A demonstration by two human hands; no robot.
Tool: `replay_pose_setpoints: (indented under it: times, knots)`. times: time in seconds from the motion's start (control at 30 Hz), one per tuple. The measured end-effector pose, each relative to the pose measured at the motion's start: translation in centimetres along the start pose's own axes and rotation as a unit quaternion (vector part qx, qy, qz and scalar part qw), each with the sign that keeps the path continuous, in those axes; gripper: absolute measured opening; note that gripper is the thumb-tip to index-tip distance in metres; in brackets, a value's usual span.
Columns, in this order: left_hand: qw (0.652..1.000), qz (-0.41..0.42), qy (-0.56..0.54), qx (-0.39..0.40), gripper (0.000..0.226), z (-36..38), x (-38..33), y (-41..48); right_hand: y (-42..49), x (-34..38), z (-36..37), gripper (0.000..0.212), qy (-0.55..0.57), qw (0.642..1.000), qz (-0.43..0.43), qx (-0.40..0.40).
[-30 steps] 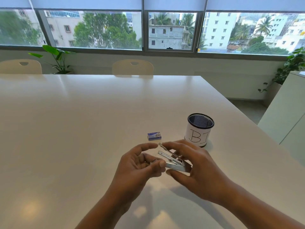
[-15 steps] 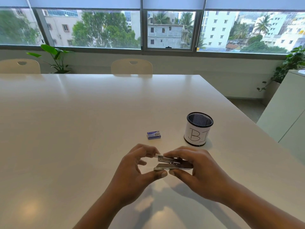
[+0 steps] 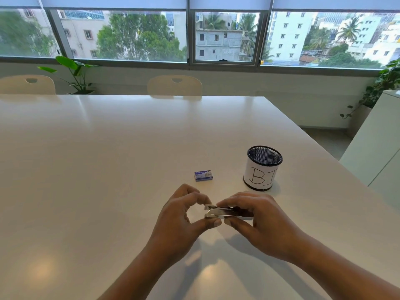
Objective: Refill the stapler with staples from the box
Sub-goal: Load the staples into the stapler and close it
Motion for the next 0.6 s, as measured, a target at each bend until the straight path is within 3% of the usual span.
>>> replay_pose_setpoints:
  times: [0.37,0.6]
  knots:
    - [0.999,0.018,0.01,0.029,0.042,-1.6,0.6,1.0,0.3,-1.2,-1.3,0.034,0.058,0.995,0.025,-0.075]
    - [0.998,0.031,0.037,0.028,0.047,-2.1,1.5,2.1,1.0,-2.5,-1.6,0.03,0.11,0.992,0.022,-0.057]
Point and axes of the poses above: each hand's wrist, its own y-axis towards the middle knuckle, its own z-axis out of the palm, x = y × z, the point moved 2 cm from there along y, towards the middle knuckle
